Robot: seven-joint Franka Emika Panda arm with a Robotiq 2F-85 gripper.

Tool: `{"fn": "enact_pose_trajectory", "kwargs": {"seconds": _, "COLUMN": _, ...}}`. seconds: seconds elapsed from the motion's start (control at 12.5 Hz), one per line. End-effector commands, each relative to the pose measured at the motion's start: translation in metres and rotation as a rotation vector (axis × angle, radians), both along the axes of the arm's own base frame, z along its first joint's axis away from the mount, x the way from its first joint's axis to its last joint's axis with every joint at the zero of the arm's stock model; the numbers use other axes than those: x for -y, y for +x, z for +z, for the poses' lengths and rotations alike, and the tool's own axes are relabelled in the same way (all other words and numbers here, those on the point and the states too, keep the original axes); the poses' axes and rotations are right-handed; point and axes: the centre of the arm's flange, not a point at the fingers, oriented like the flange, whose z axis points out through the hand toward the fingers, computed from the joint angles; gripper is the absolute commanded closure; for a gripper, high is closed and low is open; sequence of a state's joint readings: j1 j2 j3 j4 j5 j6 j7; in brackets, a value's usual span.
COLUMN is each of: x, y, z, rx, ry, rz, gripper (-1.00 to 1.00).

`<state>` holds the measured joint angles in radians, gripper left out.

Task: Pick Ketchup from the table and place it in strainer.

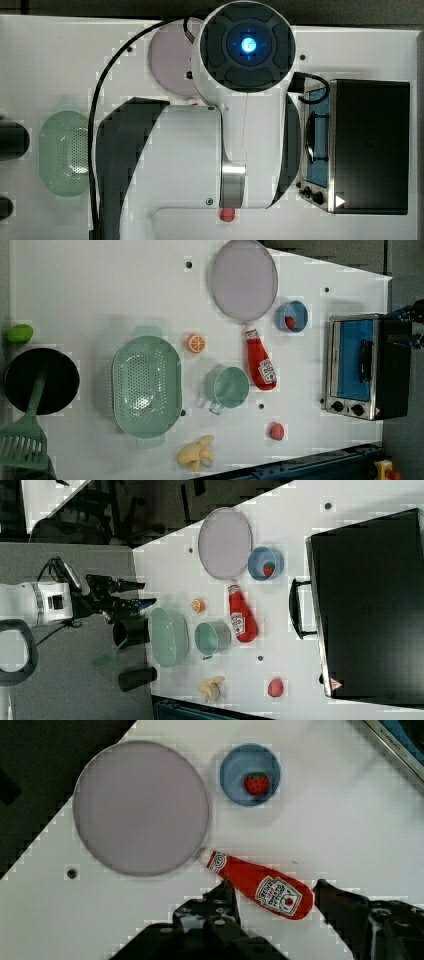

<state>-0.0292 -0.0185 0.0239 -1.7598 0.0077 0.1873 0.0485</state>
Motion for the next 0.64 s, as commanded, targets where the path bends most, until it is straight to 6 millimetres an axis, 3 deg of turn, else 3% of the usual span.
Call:
{"fn": "enact_pose_trajectory", "kwargs": {"seconds": 0.08, "x": 0.012, "y": -0.062, "z": 0.047, "rx": -0.038, "ry": 0.004, "rz": 0.02, "gripper": -0.58}}
{"fn": "enact_pose_trajectory", "kwargs": {"seconds": 0.24, "x": 0.009, "y": -0.057, "z": 0.025, "rx": -0.074, "ry": 0.006, "rz": 0.04, "gripper": -0.99}}
{"fn": "enact_pose_trajectory", "kwargs": {"seconds": 0.64, "x": -0.004, "y": -0.046, "z": -0.074, "rx": -0.198, "ry": 0.039, "rz": 0.343, "gripper": -1.0}}
